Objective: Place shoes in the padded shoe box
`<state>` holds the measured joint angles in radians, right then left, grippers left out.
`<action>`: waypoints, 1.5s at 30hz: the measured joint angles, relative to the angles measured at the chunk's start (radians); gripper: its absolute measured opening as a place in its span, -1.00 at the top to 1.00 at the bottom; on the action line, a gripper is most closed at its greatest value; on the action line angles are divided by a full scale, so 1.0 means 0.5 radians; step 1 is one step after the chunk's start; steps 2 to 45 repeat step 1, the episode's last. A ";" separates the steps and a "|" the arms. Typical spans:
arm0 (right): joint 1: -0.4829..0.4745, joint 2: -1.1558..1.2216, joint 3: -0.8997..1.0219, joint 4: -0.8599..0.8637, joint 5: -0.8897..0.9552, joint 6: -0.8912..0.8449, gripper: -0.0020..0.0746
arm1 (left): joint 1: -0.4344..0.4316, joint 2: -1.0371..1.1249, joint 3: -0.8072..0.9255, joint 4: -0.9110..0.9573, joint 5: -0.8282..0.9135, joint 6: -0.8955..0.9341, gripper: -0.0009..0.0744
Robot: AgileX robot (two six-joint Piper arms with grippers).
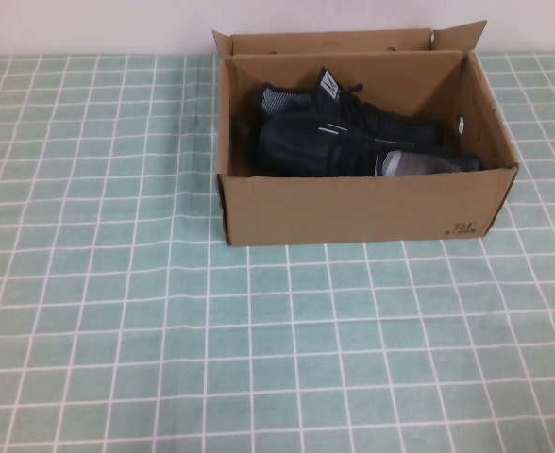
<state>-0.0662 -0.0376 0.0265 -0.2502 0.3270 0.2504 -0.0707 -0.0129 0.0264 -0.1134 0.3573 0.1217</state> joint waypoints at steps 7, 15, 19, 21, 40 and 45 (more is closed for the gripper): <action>0.000 0.000 0.000 0.000 0.000 0.000 0.97 | 0.000 0.000 0.000 0.000 0.000 0.000 0.99; 0.000 0.000 0.000 0.000 0.000 0.000 0.97 | 0.000 0.000 0.000 0.000 0.000 0.000 0.99; 0.000 0.000 0.000 0.000 0.000 0.000 0.97 | 0.000 0.000 0.000 0.000 0.000 0.000 0.99; 0.000 0.000 0.000 0.000 0.000 0.000 0.97 | 0.000 0.000 0.000 0.000 0.000 0.000 0.99; 0.000 0.000 0.000 0.000 0.000 0.000 0.97 | 0.000 0.000 0.000 0.000 0.000 0.000 0.99; 0.000 0.000 0.000 0.000 0.000 0.000 0.97 | 0.000 0.000 0.000 0.000 0.000 0.000 0.99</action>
